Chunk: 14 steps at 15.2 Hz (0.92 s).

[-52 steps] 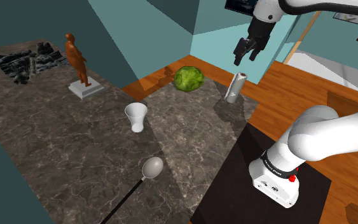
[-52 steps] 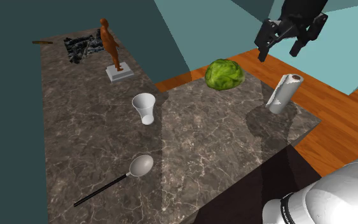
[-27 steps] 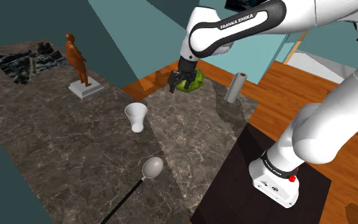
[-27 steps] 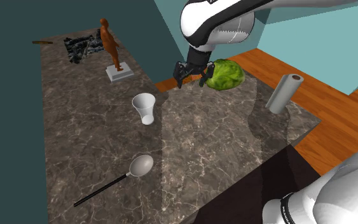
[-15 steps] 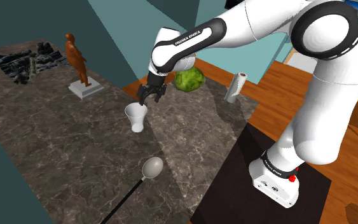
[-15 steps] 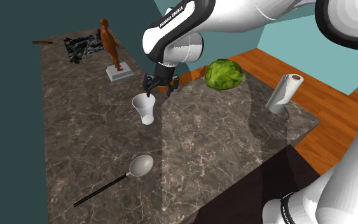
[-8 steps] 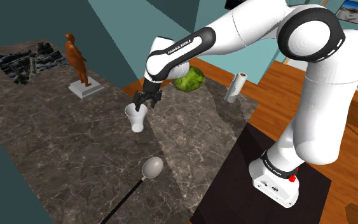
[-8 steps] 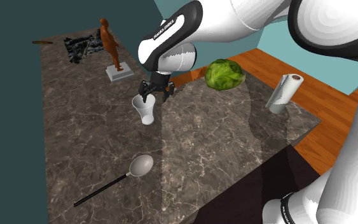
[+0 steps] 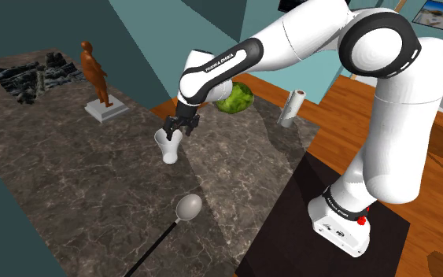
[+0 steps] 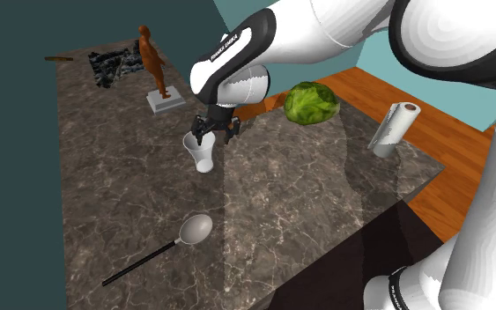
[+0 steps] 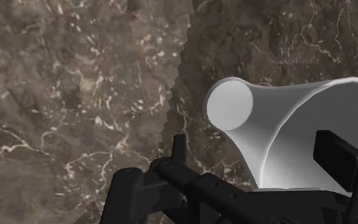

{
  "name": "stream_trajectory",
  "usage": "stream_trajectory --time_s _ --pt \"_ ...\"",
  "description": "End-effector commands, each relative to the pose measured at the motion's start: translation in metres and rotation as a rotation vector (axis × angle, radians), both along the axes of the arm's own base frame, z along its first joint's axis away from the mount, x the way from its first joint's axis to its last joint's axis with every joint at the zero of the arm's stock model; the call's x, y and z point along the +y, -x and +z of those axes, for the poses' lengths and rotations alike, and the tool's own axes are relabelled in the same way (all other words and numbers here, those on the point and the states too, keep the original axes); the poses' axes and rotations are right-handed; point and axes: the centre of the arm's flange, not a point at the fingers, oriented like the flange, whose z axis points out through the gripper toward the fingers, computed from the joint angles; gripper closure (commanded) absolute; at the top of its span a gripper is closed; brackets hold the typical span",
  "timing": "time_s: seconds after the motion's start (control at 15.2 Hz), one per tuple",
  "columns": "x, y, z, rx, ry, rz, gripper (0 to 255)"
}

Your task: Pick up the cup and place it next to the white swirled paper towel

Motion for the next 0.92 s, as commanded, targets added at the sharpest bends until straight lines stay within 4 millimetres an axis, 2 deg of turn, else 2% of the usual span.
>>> stream_trajectory --time_s 0.0,0.07,0.66,0.86 --pt "0.000 0.000 0.000 0.000 0.000 0.000 0" --pt "0.000 0.000 0.000 0.000 0.000 0.000 255" --pt "0.000 0.000 0.000 0.000 0.000 0.000 255" --pt "0.000 0.000 0.016 0.000 0.000 0.000 255"
